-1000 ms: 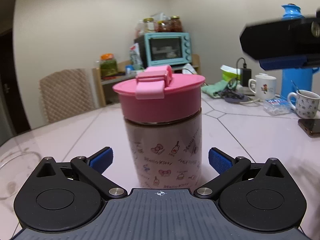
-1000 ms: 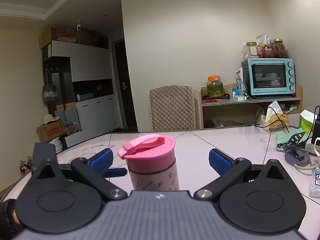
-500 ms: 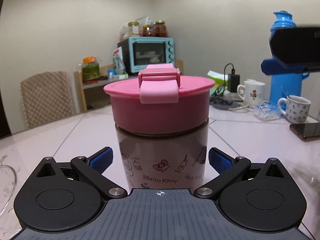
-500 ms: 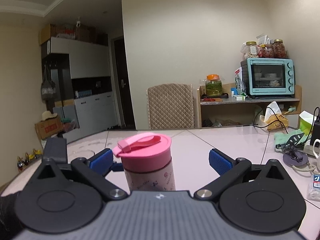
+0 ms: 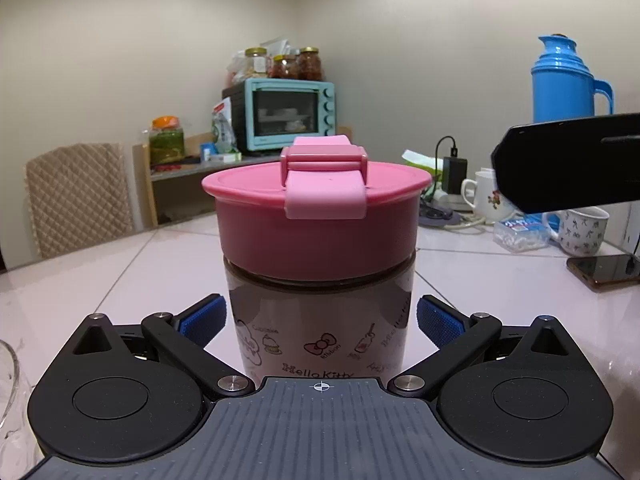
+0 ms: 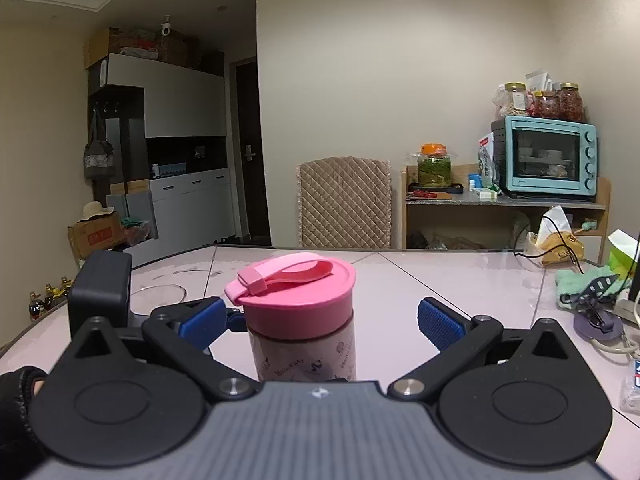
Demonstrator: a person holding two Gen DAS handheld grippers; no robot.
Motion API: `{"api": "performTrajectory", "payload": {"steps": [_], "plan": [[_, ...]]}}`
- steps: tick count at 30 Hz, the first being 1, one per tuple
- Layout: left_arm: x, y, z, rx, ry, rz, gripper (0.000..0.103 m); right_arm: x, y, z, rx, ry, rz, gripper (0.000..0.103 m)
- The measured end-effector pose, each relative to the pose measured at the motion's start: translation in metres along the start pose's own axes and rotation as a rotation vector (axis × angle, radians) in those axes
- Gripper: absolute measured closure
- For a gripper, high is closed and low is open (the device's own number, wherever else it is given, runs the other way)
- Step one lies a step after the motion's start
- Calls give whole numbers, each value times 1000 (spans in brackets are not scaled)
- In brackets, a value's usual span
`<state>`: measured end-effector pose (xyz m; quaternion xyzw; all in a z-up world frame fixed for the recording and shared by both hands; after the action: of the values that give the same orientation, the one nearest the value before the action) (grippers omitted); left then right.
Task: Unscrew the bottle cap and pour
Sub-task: 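Close the left gripper around the bottle body while the right tool approaches the lid, then grasp the pink lid with the right gripper above the left gripper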
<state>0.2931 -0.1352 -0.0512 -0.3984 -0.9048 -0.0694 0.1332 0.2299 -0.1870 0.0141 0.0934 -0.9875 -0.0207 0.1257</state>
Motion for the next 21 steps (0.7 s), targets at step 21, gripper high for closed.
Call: {"api": "performTrajectory", "payload": {"steps": [21], "plan": [[-2,4,-2,5,-4,16,13,-23,10,9,35,20,-10,0]]}}
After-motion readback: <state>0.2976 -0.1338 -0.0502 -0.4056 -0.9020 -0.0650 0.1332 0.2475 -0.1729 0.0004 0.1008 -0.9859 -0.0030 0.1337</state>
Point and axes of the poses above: each gripper's, at about its wrist camera, not at the fingertips, and x roughly against the way its jaws point, y to its left, z to its underside, the point moved 10 cm from there along -x, roughly the way its jaws point, and after that the axes turned 3 degrees about -y, right-handed, at the moved point
